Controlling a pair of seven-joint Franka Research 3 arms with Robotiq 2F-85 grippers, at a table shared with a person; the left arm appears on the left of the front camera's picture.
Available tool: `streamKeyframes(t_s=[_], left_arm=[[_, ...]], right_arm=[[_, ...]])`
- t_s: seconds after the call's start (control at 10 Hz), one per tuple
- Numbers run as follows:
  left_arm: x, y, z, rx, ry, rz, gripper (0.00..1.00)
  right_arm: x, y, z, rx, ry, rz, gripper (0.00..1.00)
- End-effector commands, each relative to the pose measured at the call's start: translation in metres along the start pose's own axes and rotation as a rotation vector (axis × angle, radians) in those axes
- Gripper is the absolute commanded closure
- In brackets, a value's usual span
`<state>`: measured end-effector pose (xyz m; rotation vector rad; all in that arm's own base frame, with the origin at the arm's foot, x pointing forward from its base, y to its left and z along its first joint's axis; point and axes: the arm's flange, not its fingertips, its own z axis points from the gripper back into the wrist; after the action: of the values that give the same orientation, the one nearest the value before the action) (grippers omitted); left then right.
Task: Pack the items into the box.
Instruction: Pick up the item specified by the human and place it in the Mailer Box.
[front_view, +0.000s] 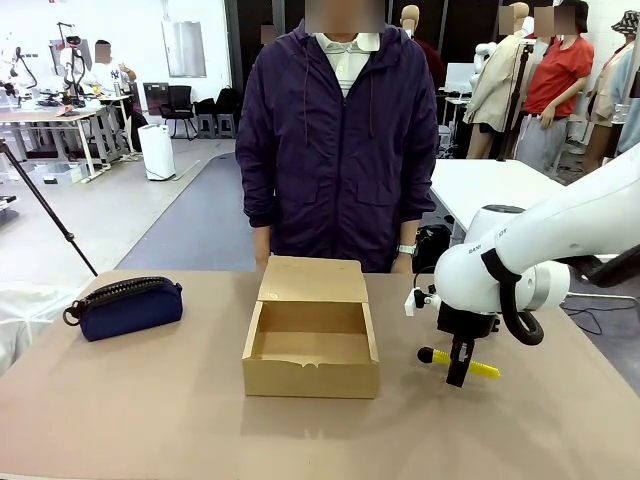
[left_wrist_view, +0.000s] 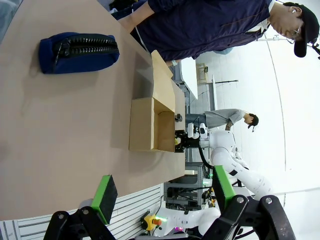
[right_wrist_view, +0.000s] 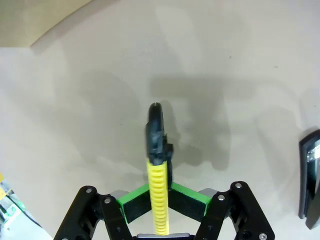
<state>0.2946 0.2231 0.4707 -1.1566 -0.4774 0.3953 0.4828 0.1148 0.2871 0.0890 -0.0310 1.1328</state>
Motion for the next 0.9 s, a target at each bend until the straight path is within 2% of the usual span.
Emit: streamKeyframes(t_s=[0.0,0.5,0.8], left_arm=[[0.0,-0.002,0.001,-0.02,-0.008,0.001,0.0],[0.0,-0.002,0.001,-0.02,-0.008,0.001,0.0],[0.0,-0.002,0.001,-0.02,-0.008,0.001,0.0]], right_arm=[[0.004,-0.005,0.008,0.027,-0.02,0.027,1.0],[0.01,-0.002,0.018,0.074,0.025,0.065,1.0],[0.011,0.012,0.111,0.098,0.089,0.116,1.0]])
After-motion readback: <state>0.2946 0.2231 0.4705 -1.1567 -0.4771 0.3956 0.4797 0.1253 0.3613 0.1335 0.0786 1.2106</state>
